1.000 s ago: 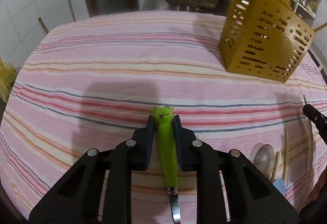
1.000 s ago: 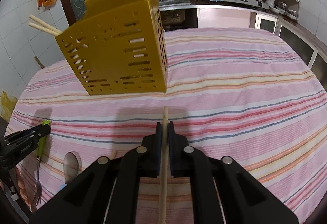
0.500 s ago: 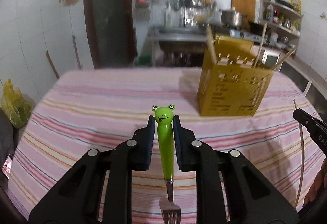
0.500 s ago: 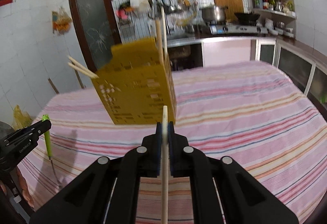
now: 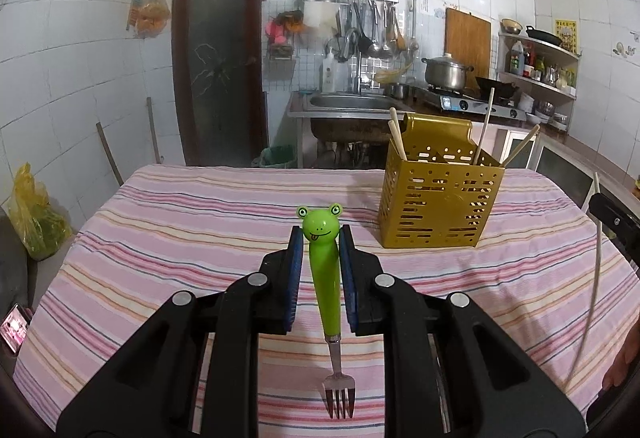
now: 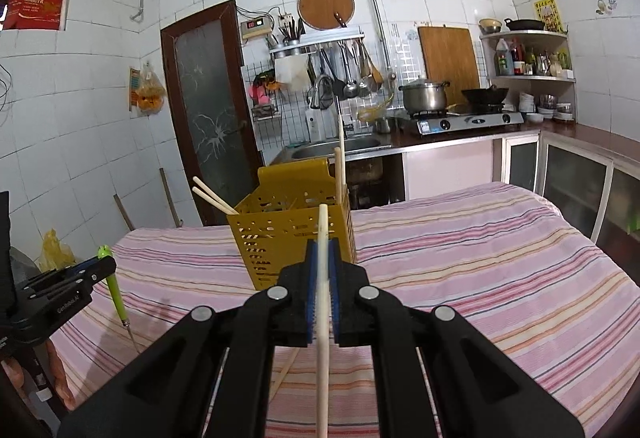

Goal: Organize utensils
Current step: 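Lift the frog fork toward the yellow holder while the right tool carries its chopstick there, then lower the fork into the holder and open the left tool while the right tool releases its chopstick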

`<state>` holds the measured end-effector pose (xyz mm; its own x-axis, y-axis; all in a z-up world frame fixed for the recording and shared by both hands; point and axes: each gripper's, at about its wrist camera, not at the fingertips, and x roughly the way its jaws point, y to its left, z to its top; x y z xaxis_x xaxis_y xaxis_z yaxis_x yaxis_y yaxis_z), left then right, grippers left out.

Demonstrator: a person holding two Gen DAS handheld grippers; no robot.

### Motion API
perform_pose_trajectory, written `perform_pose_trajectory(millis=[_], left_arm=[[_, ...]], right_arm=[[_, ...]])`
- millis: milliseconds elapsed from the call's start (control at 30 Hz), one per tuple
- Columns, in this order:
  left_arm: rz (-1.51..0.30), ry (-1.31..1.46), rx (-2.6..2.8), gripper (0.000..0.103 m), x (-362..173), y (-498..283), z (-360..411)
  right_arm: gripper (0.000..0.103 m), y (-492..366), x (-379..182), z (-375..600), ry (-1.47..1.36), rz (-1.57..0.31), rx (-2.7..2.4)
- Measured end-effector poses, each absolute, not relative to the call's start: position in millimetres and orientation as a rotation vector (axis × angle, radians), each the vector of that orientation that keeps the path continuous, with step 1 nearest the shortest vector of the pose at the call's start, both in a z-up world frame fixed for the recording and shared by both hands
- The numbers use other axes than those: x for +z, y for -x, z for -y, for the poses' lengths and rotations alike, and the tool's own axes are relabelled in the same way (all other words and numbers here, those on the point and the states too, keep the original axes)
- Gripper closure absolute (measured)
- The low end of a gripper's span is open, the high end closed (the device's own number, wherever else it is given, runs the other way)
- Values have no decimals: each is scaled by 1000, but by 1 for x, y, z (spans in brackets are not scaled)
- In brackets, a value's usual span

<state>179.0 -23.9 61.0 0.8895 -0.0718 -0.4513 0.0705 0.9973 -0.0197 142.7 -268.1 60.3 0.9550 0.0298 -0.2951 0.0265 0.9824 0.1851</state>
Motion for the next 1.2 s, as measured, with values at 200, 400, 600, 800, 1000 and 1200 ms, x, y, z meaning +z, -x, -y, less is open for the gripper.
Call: perform_pose_trajectory(millis=[200,400,600,800,1000,1200], left_arm=[[-437,7,-86,86,68,-168,21],[-403,2,-102,86,75,-160,22],[-365,3,-127,86,92,-157,27],[-310,22,-177,86,130,-161,37],[-231,37,-226,86,182,-179,51],[-173,30,-243,86,220,-218,77]], right_arm=[[97,-133,65,264,-182,-275,2],[97,-123,74,257,-148,-224,0],[97,-126,100,252,-123,-151,9],[97,-144,128,256,-148,-99,9],[97,-174,164,269,-192,-26,-6],[97,-204,191,279,-219,53,-31]])
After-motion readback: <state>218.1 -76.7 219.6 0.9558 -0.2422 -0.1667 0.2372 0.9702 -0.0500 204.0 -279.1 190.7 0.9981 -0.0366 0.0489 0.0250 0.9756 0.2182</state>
